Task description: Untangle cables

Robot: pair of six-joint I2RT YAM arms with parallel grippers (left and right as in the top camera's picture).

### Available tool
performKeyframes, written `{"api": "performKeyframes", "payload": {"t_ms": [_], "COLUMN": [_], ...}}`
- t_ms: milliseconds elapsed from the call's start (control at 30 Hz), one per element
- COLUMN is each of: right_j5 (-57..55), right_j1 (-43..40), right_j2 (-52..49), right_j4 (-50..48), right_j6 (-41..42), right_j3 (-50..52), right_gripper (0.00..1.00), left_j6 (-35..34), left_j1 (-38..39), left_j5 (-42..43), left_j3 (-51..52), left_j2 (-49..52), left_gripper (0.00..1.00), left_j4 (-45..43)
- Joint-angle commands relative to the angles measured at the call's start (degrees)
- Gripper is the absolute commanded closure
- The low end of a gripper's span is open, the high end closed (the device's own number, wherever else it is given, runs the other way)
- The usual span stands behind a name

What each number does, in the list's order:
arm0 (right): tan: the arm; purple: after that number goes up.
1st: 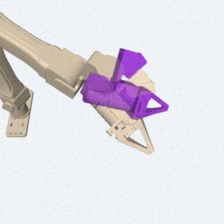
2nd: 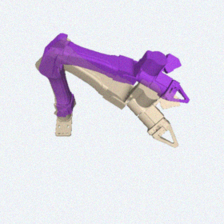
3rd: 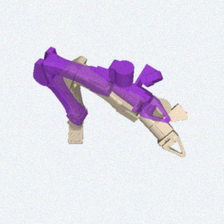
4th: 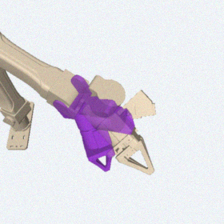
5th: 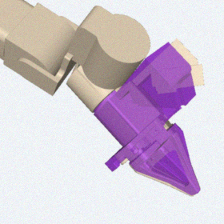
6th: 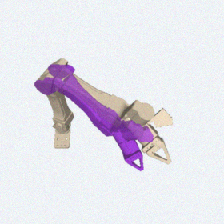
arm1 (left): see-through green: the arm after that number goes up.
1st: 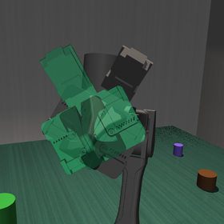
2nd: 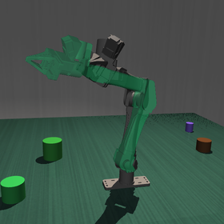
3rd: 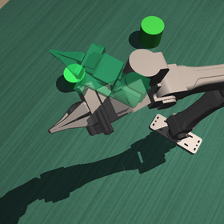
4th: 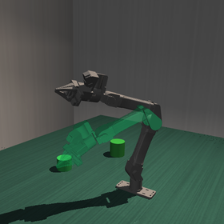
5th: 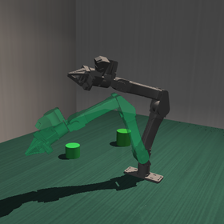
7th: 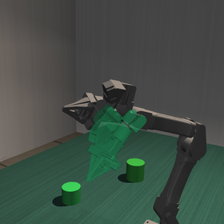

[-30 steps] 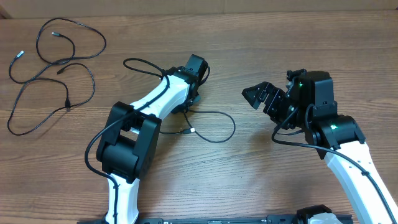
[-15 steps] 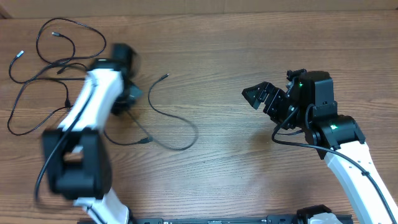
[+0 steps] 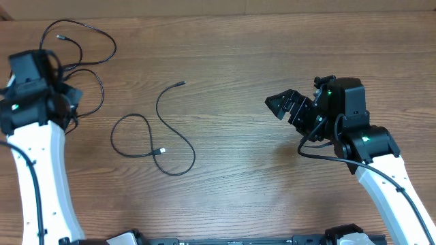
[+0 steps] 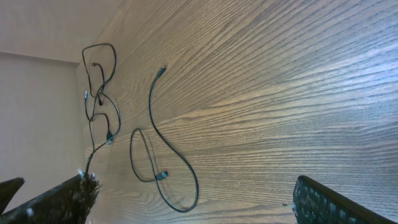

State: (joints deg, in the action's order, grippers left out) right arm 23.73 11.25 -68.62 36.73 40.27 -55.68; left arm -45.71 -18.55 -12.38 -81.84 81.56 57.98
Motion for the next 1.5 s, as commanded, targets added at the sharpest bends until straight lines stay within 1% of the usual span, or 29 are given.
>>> {"api": "performKeyframes", "payload": {"t_ms": [0, 67, 100, 133, 167, 200, 233, 267, 467, 700, 800, 867, 967, 1033, 1167, 1300, 1467], "right_j5": [-0.3, -0.3, -0.3, -0.3, -0.4, -0.3, -0.3, -0.3, -0.3, -0.3, -0.3, -0.3, -0.3, -0.3, -0.3, -0.3, -0.3], "right_j1": [-0.1, -0.1, -0.1, -0.1, -0.1, -0.1, -0.1, -0.1, -0.1, -0.1, -0.1, -0.1, -0.1, -0.1, -0.1, -0.1, -0.1], "right_j2": [0.7, 0.7, 0.7, 0.7, 0.7, 0.7, 0.7, 0.7, 0.7, 0.7, 0.7, 0.7, 0.7, 0.7, 0.7, 0.7, 0.7], "right_j4": [-0.2, -0.2, -0.2, -0.2, -0.2, -0.2, -0.2, -0.2, -0.2, -0.2, -0.2, -0.2, -0.2, -0.2, -0.2, -0.2, -0.2], "right_j6": [-0.3, -0.3, -0.3, -0.3, -0.3, -0.3, -0.3, -0.3, -0.3, -0.3, -0.3, -0.3, -0.3, -0.3, -0.3, -0.3, -0.3], "right_j3": [-0.2, -0.2, -0.2, -0.2, -0.2, -0.2, -0.2, -0.2, -0.2, -0.2, -0.2, -0.2, -0.2, -0.2, -0.2, -0.2, -0.2], "right_gripper": [0.0, 0.0, 0.0, 0.0, 0.0, 0.0, 0.0, 0.0, 0.0, 0.0, 0.0, 0.0, 0.0, 0.0, 0.0, 0.0, 0.0], "left_j6": [5.3, 7.8, 9.1, 9.9, 10.9, 12.4, 12.9, 13.6, 15.8, 17.2, 17.7, 21.5, 21.3, 20.7, 20.0, 20.0, 23.8], "left_j1": [0.7, 1.8, 3.0, 3.7, 4.8, 6.6, 7.5, 8.5, 11.5, 12.6, 12.6, 12.6, 12.7, 13.1, 14.8, 15.6, 15.2], "left_j5": [7.1, 11.5, 13.9, 14.4, 15.0, 15.0, 15.0, 15.0, 14.9, 15.1, 15.6, 22.7, 27.5, 27.6, 25.8, 21.2, 21.3], "left_j3": [0.0, 0.2, 0.4, 0.5, 0.5, 0.5, 0.5, 0.5, 0.5, 2.5, 7.2, 12.8, 16.3, 18.1, 21.9, 24.1, 24.5], "left_j2": [0.3, 1.6, 3.0, 4.0, 5.4, 7.9, 9.2, 10.9, 17.6, 17.8, 17.8, 17.8, 17.8, 17.8, 18.2, 18.5, 18.5], "left_gripper": [0.82, 0.76, 0.7, 0.63, 0.49, 0.09, 0.02, 0.0, 0.0, 0.0, 0.01, 0.04, 0.04, 0.09, 0.12, 0.14, 0.14], "left_j4": [1.4, 2.8, 4.0, 4.6, 5.6, 7.3, 8.3, 9.4, 11.6, 8.7, 2.4, -6.2, -11.8, -14.3, -19.0, -22.0, -22.5]}}
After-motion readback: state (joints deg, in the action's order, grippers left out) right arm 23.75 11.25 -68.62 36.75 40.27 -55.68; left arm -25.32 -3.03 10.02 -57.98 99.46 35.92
